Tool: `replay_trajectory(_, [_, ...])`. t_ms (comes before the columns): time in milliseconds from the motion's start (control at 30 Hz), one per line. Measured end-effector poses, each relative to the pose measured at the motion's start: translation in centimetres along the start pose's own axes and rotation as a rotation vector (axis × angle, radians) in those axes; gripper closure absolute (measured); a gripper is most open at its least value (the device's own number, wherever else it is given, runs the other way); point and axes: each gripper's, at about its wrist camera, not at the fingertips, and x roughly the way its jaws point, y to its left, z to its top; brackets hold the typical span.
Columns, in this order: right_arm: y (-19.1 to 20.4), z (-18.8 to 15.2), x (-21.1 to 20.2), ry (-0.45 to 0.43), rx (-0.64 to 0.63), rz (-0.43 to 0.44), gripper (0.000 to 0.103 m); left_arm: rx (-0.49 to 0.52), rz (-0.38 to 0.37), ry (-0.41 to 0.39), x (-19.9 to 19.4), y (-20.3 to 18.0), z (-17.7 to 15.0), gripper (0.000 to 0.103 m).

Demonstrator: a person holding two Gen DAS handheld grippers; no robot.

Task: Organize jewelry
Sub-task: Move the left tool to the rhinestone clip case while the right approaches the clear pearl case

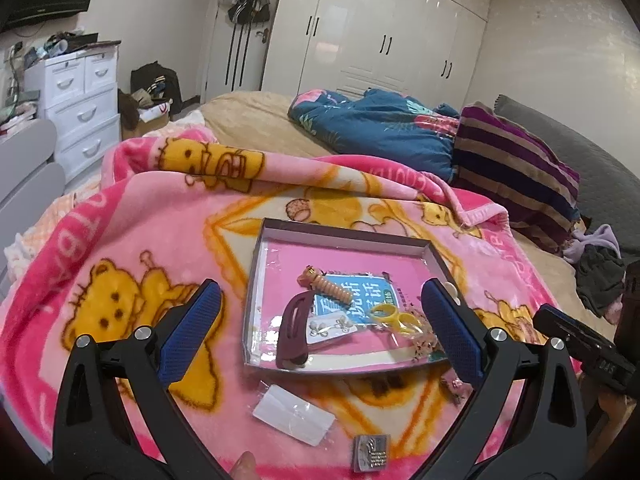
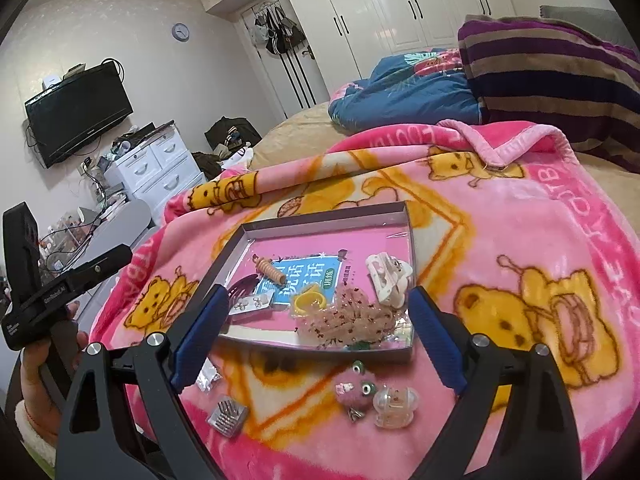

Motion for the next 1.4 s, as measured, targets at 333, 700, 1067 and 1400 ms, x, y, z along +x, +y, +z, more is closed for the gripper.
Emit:
replay_trajectory(333, [0.0, -0.4, -1.6, -0.016, -0.007, 0.014, 0.012, 0.019, 0.01, -0.001, -1.6, -1.0, -1.4, 0.009])
replay_trajectory(700, [-0.1, -1.1, -2.7, -0.006, -0.018, 0.012, 0.012, 0.029, 0.039, 0.012, -3.1, -1.6, -3.0, 0.009])
replay_trajectory(1067, [-0.3, -2.6, -3.2, 0.029, -0.044, -0.004, 0.012, 0.069, 0.063, 0.052, -3.2, -2.7, -5.2, 0.009])
replay_trajectory(1400, [-1.3, -4.1, -3.3, 0.057, -0.052, -0.035, 0.012, 0.122, 0.069, 0.116, -2.0, -4.0, -7.7, 0.009])
